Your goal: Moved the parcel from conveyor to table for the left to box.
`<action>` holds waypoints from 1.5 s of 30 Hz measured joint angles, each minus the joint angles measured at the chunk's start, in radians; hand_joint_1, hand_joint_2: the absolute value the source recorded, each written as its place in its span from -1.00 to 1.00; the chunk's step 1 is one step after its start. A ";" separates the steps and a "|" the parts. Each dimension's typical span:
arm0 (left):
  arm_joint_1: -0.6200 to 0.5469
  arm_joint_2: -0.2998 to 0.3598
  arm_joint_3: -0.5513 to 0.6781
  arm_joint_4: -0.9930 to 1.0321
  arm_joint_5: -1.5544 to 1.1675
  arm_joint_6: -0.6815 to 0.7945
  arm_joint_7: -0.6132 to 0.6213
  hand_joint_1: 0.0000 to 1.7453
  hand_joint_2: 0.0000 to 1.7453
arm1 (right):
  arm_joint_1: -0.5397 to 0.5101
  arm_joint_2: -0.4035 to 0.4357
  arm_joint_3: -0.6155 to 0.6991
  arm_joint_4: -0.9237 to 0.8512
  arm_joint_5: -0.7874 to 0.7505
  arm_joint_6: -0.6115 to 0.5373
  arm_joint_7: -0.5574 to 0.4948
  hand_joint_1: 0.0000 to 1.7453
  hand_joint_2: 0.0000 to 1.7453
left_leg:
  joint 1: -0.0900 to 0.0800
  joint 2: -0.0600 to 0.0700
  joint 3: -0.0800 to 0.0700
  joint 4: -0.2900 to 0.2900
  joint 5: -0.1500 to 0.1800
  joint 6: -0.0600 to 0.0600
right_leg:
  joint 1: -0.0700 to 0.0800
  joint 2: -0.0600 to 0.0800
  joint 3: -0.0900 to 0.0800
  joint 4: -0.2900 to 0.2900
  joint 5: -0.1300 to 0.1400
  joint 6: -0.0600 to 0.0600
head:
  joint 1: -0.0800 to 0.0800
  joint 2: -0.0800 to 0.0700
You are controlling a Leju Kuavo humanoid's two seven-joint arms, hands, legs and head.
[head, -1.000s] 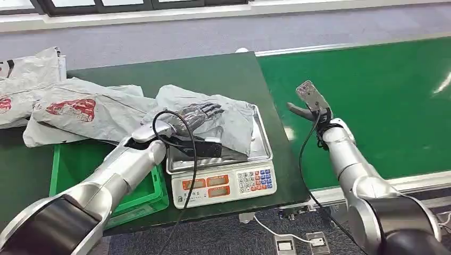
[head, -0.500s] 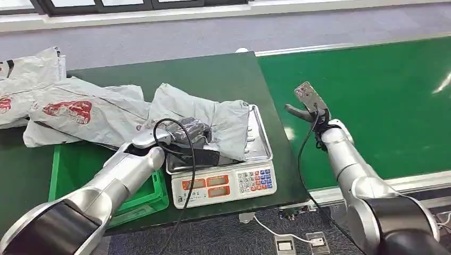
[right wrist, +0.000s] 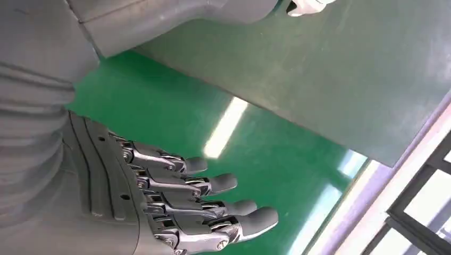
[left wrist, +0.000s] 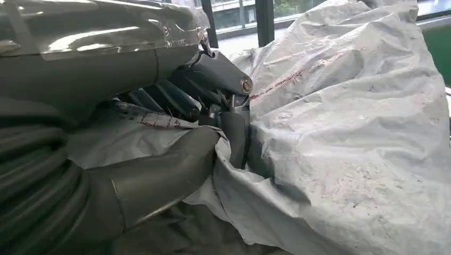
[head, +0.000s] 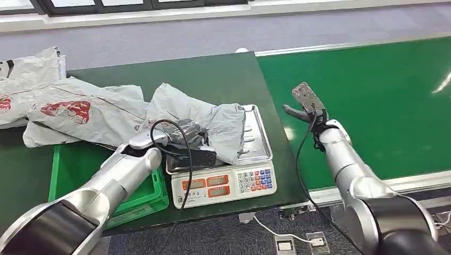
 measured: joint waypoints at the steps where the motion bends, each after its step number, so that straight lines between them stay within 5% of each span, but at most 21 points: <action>1: 0.000 0.001 0.000 0.000 0.001 0.000 0.003 1.00 1.00 | 0.000 0.000 0.000 0.000 0.000 0.000 0.000 -1.00 1.00 | 0.000 0.000 0.000 0.000 0.000 0.000 | 0.000 0.000 0.000 0.000 0.000 0.000 | 0.000 0.000; 14: -0.002 0.005 0.098 -0.019 0.184 0.102 -0.063 1.00 1.00 | 0.009 -0.002 0.000 0.009 -0.018 -0.016 -0.006 -1.00 1.00 | 0.000 0.000 0.000 0.000 0.000 0.000 | 0.000 0.000 0.000 0.000 0.000 0.000 | 0.000 0.000; 19: -0.010 0.010 0.241 -0.045 0.373 0.173 -0.123 1.00 1.00 | 0.032 -0.005 0.000 0.009 -0.021 -0.033 -0.011 -1.00 1.00 | 0.000 0.001 0.000 0.000 0.000 0.000 | 0.000 0.001 -0.001 0.000 0.000 0.000 | 0.000 0.000; 28: -0.070 -0.004 0.518 -0.100 0.594 0.091 -0.162 1.00 1.00 | 0.041 -0.005 0.000 0.008 -0.018 -0.038 -0.014 -1.00 1.00 | 0.000 0.001 0.000 0.000 0.000 0.000 | 0.000 0.000 -0.001 0.000 0.000 0.000 | 0.000 0.000; 45: -0.122 -0.021 0.560 -0.122 0.584 0.139 -0.150 1.00 1.00 | 0.046 0.010 0.000 0.009 -0.006 -0.058 -0.003 -1.00 1.00 | 0.000 0.001 0.000 0.000 0.000 0.000 | 0.000 0.001 -0.001 0.000 0.000 0.000 | 0.000 0.000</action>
